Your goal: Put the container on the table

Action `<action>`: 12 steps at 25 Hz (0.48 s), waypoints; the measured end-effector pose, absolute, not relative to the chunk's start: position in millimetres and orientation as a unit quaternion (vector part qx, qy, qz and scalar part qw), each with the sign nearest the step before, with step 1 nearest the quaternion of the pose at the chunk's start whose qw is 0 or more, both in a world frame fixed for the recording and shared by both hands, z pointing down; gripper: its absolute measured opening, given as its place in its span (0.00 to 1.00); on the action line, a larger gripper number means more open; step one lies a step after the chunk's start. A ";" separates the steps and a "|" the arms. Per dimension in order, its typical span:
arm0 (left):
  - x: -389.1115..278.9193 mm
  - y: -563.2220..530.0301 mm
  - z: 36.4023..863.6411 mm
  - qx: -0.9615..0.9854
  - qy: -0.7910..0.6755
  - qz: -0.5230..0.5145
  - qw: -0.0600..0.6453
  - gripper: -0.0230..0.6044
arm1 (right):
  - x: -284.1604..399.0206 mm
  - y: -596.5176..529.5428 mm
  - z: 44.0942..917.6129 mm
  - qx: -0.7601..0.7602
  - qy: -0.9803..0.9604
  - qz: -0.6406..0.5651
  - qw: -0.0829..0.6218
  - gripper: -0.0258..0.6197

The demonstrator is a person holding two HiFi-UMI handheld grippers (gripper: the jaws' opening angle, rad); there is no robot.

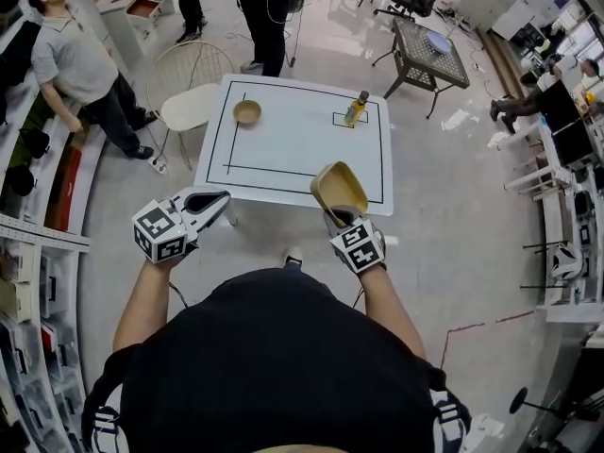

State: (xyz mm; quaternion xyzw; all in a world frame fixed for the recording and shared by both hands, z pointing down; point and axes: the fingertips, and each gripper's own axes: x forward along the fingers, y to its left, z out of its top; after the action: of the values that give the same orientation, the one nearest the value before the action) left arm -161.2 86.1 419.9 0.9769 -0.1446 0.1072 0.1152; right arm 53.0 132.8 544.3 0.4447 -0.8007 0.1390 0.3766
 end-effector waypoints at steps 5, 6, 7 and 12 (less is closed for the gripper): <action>-149.8 71.3 418.0 0.976 -0.146 0.114 0.117 0.05 | 57.1 120.9 551.7 0.430 -0.805 0.146 0.381 0.05; -148.1 68.2 418.0 0.975 -0.149 0.114 0.118 0.05 | 58.9 118.4 552.3 0.427 -0.806 0.147 0.382 0.05; -146.1 65.3 418.1 0.975 -0.151 0.114 0.119 0.05 | 61.3 115.8 552.5 0.426 -0.807 0.147 0.382 0.05; -131.1 53.3 419.3 0.973 -0.155 0.121 0.121 0.05 | 75.6 100.3 553.6 0.420 -0.810 0.147 0.383 0.05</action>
State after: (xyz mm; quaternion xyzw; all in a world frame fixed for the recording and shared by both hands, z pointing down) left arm -131.1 53.3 419.3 0.9730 -0.1551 0.1206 0.1215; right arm 75.6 100.3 553.6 0.4197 -0.8096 0.1467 0.3832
